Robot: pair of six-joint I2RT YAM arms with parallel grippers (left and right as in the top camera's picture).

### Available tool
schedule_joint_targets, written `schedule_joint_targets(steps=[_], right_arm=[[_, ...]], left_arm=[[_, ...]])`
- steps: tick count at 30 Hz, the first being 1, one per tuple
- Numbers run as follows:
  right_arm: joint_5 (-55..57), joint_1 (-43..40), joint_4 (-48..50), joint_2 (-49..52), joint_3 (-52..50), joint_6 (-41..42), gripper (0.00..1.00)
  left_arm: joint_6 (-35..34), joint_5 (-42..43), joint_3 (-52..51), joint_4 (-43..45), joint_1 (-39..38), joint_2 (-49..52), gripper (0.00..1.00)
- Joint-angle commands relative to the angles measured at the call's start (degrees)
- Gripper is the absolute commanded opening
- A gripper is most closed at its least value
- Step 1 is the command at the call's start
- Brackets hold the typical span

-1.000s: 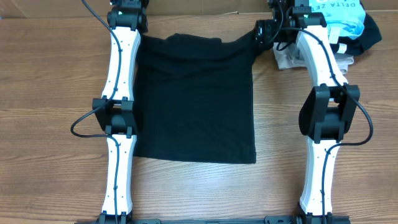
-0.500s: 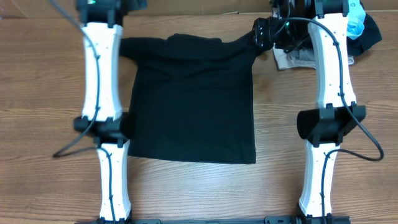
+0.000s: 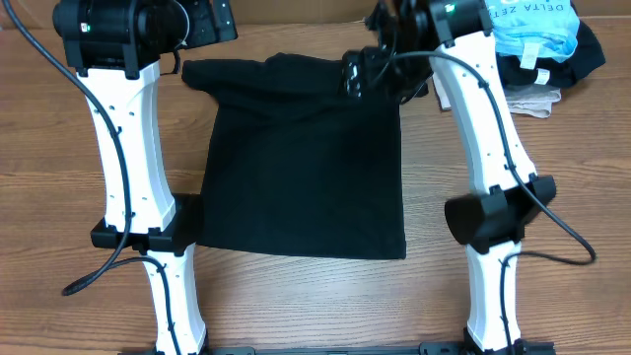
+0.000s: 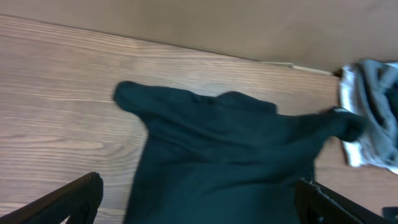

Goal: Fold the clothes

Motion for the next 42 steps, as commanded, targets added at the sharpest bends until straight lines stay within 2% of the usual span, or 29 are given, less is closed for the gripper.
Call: schedule_joint_targets(steps=[1, 7, 11, 17, 22, 27, 33, 36, 40, 42], right_arm=[[6.7, 0.3, 0.2, -13.1, -6.3, 3.4, 1.00], [10.6, 0.4, 0.2, -29.8, -28.4, 8.7, 1.00], [10.6, 0.6, 2.0, -36.7, -44.8, 10.4, 1.00], [9.5, 0.7, 18.0, -39.6, -68.9, 11.5, 0.99], [8.5, 0.7, 33.6, -39.6, -84.2, 11.5, 0.87], [7.5, 0.7, 42.0, -39.6, -92.4, 13.0, 0.80], [5.2, 1.2, 50.5, -39.5, -100.8, 14.7, 0.56], [5.0, 1.2, 51.6, -39.5, -103.3, 15.3, 0.48], [4.5, 1.2, 52.0, -39.5, -103.7, 15.8, 0.31], [4.0, 1.2, 52.5, -39.5, -103.7, 15.8, 0.31]], left_arm=[[1.5, 4.8, 0.4, -0.1, -0.1, -2.1, 1.00], [1.7, 5.2, 0.2, -0.1, -0.1, -4.1, 1.00], [1.6, 5.6, -0.2, -0.1, -0.4, -4.2, 1.00], [1.4, 4.0, -5.4, -0.1, -0.4, -4.1, 1.00], [0.2, -0.9, -10.8, 0.1, -0.4, -4.1, 1.00], [0.1, -1.1, -15.2, 2.6, -0.4, -4.0, 1.00], [-0.3, -1.1, -21.7, 4.9, -0.4, -4.0, 1.00], [-0.3, -1.1, -24.8, 5.4, -0.4, -4.0, 1.00], [-0.9, -0.8, -29.2, 4.9, -0.6, -3.9, 1.00], [-0.9, 0.4, -31.9, 4.0, -0.9, -3.9, 1.00]])
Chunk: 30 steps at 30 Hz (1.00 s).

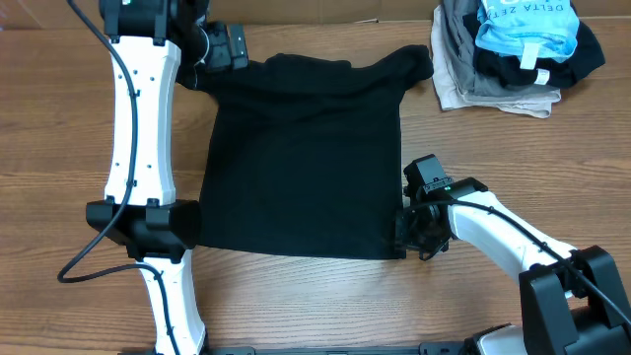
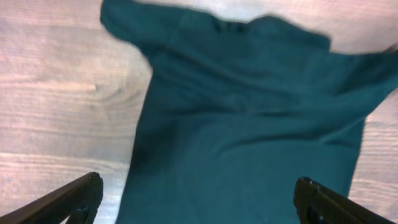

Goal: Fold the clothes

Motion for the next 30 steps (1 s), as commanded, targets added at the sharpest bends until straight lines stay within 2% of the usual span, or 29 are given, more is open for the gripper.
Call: schedule_joint_targets(steps=[1, 8, 15, 18, 23, 30], right_arm=[[-1.6, 0.3, 0.9, -0.7, 0.0, 0.5, 0.31], [-2.4, 0.2, 2.1, -0.7, 0.7, 0.5, 0.39], [-2.4, 0.2, 2.2, -0.7, 0.8, 0.5, 0.62], [-2.4, 0.2, 2.2, -0.7, 0.8, 0.4, 0.70], [-2.3, 0.2, 2.3, -0.7, 0.8, 0.2, 0.77], [-2.1, 0.2, 2.3, -0.7, 0.8, -1.1, 0.79]], left_arm=[[-1.2, 1.5, -4.6, -1.4, -0.9, -0.5, 1.00], [-1.3, 1.1, -19.8, -3.3, -1.2, -0.5, 1.00], [-1.8, 0.2, -32.7, -1.7, -1.1, -0.9, 1.00], [-4.2, -1.9, -38.5, 1.2, -1.1, -3.2, 1.00], [-6.4, -1.8, -54.2, 12.8, -0.7, -15.4, 1.00], [-8.3, -1.9, -78.2, 26.1, 0.4, -34.1, 1.00]])
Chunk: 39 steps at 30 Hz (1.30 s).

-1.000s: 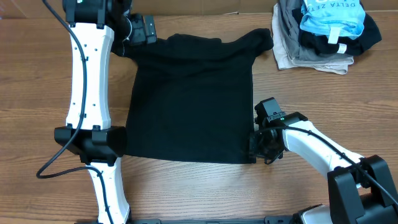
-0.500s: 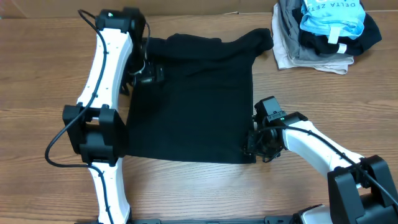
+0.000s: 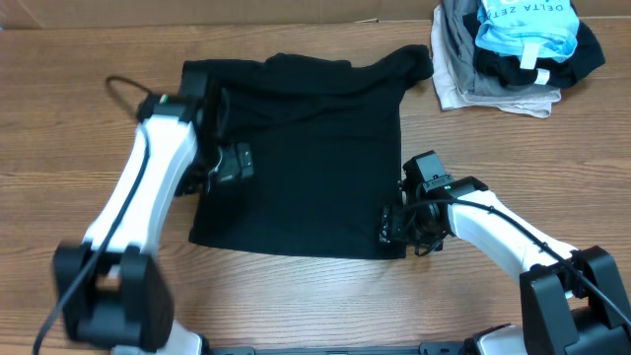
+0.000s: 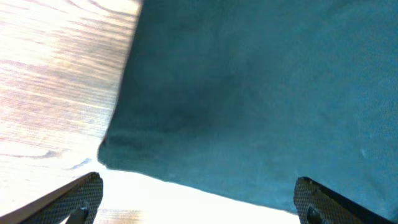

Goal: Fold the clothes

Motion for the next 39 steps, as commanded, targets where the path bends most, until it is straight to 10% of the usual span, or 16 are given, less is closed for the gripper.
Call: schedule_joint_targets(steps=[1, 19, 29, 39], right_arm=[[0.6, 0.2, 0.0, -0.7, 0.4, -1.1, 0.80], [0.5, 0.2, -1.3, -0.7, 0.4, -1.1, 0.80], [0.6, 0.2, -0.8, -0.7, 0.5, -1.1, 0.80], [0.6, 0.2, -0.8, -0.7, 6.4, -1.4, 0.80]], left_arm=[[-3.8, -0.4, -10.6, 3.9, 1.3, -6.4, 1.00], [-7.8, 0.8, -38.3, 29.3, 10.3, -8.2, 0.93], [-8.3, -5.2, -41.9, 39.4, 10.6, -7.6, 0.05], [-5.2, -10.1, -36.7, 41.9, 29.7, -7.6, 0.04]])
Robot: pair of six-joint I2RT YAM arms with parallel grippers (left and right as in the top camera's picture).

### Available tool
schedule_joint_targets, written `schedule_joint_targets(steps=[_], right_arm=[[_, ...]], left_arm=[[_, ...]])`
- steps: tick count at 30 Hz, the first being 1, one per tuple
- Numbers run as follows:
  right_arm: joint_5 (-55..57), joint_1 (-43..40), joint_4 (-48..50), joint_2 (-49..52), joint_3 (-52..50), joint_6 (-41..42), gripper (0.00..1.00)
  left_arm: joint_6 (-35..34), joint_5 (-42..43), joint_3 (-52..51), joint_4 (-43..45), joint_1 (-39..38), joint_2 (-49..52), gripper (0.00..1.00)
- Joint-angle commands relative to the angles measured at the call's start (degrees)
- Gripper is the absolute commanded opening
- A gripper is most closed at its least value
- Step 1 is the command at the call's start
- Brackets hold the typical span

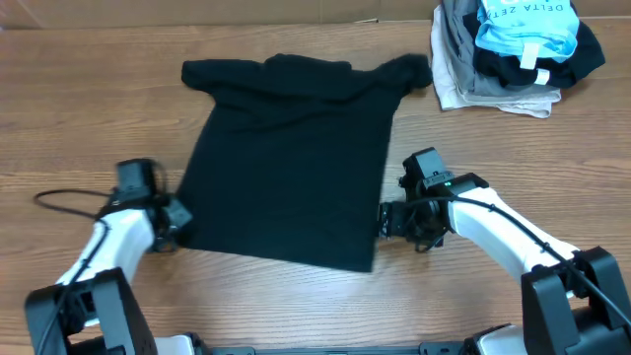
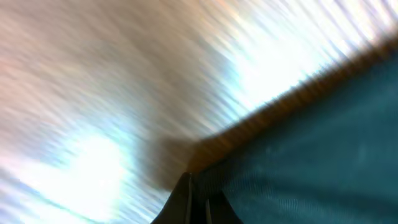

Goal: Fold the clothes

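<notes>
A black T-shirt (image 1: 291,158) lies flat on the wooden table (image 1: 79,118), collar at the far side. My left gripper (image 1: 174,229) is low at its near left corner. In the left wrist view, the left gripper (image 2: 198,200) has its fingers pressed together on the shirt's edge (image 2: 311,155); that view is blurred. My right gripper (image 1: 387,221) sits against the shirt's right edge near the hem. The overhead view does not show how its jaws stand.
A pile of other clothes (image 1: 513,49), grey, black and light blue, lies at the far right corner. A black cable (image 1: 69,197) trails from the left arm across the table's left side.
My left gripper has moved from over the shirt's left side to its near left corner and shut on the edge. The shirt's right edge and hem now lie further left.
Both arms first stood tall at the far side, grippers by the shirt's shoulders. Then the right gripper was down at the near right corner. Then the left gripper was over the shirt's left side, and it is now shut on the near left corner.
</notes>
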Motion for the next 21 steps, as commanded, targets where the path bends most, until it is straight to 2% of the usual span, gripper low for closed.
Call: schedule_joint_targets(steps=[1, 5, 6, 7, 10, 13, 15, 17, 19, 21], right_arm=[[0.3, 0.2, 0.6, -0.7, 5.7, -0.6, 0.79], [0.3, 0.2, 0.5, -0.7, 9.8, -2.1, 0.80], [0.3, 0.2, 0.5, -0.7, 10.6, -2.2, 0.80], [0.3, 0.2, 0.5, -0.7, 11.7, -2.7, 0.80], [0.5, 0.2, 0.5, -0.7, 14.4, -3.9, 0.80], [0.6, 0.0, 0.3, -0.7, 17.6, -6.5, 0.80], [0.7, -0.3, 0.1, -0.7, 19.4, -7.8, 0.80], [1.0, -0.9, -0.4, -0.7, 20.9, -9.3, 0.81], [1.3, -1.7, -0.8, -0.7, 22.2, -9.7, 0.82], [1.4, -2.9, -0.8, -0.7, 23.1, -10.7, 0.83]], left_arm=[[2.0, -4.3, 3.0, 3.5, 9.5, 1.7, 0.04], [3.8, -4.8, 5.1, 11.5, 16.5, 1.7, 0.04], [4.1, -4.8, 5.6, 12.1, 17.6, 1.7, 0.09], [4.9, -4.8, 6.2, 12.1, 18.8, 1.7, 0.21], [8.6, -4.5, 8.1, 9.6, 20.4, 1.7, 0.37], [12.0, -3.0, 12.5, 1.2, 20.0, 1.6, 0.58], [13.4, 0.0, 15.8, -3.8, 19.1, 1.6, 0.77], [14.1, 3.5, 19.4, -8.3, 17.8, 1.6, 0.89], [14.0, 6.6, 23.0, -12.8, 15.5, 1.6, 0.91], [13.8, 10.8, 25.6, -15.7, 12.1, 1.6, 0.86]])
